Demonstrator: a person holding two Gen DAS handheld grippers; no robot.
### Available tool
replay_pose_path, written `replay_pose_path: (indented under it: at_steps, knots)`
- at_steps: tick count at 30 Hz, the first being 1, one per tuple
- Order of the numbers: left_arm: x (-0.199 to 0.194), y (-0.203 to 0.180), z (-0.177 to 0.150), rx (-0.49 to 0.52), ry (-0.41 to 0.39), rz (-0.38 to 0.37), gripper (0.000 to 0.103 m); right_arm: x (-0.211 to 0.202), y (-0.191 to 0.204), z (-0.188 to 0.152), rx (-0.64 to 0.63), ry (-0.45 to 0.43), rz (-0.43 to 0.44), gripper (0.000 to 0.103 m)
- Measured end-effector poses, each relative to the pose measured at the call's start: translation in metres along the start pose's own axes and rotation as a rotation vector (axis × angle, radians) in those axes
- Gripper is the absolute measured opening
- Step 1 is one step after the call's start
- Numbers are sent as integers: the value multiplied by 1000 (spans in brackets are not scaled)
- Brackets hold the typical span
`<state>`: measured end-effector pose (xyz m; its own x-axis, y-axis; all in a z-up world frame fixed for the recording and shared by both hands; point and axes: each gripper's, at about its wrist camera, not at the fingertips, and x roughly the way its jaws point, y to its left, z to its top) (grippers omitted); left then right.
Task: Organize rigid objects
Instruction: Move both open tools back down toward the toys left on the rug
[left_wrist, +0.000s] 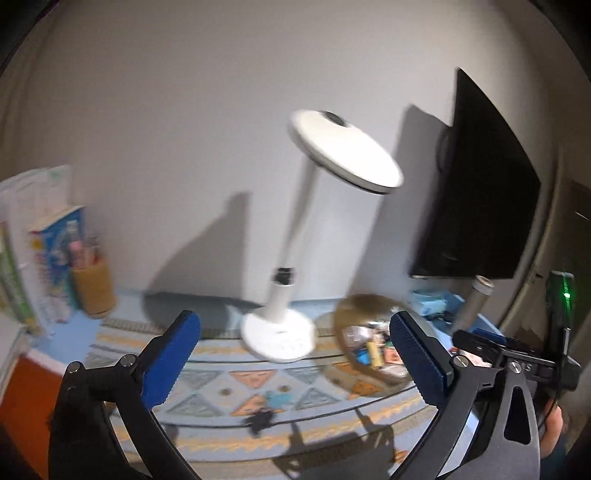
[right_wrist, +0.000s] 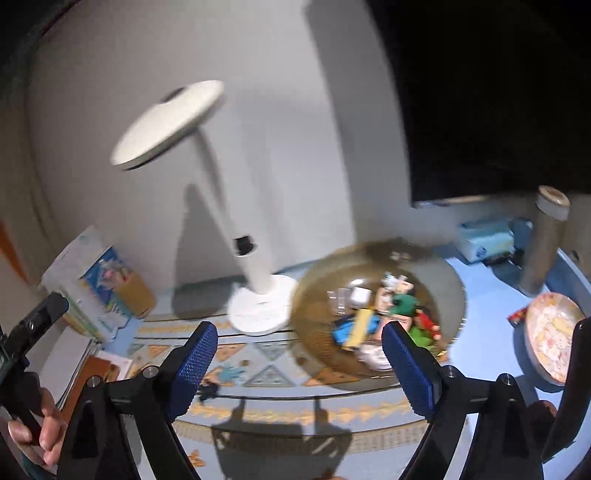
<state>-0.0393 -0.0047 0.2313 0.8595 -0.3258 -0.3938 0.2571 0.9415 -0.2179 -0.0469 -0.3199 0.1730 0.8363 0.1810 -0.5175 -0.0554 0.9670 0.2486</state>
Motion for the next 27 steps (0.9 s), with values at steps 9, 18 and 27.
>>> replay_pose_path:
  at_steps: [9,18,27]
  knots:
    - [13,69,-78,-85,131,141,102,54,54,-71,-72,135,27,90]
    - [68,87,-163,-25,302,269,102,108,44,-147,-140,155,-100,90]
    - [68,75,-165,42,300,240,102,116,45,-147,-148,182,-120,90]
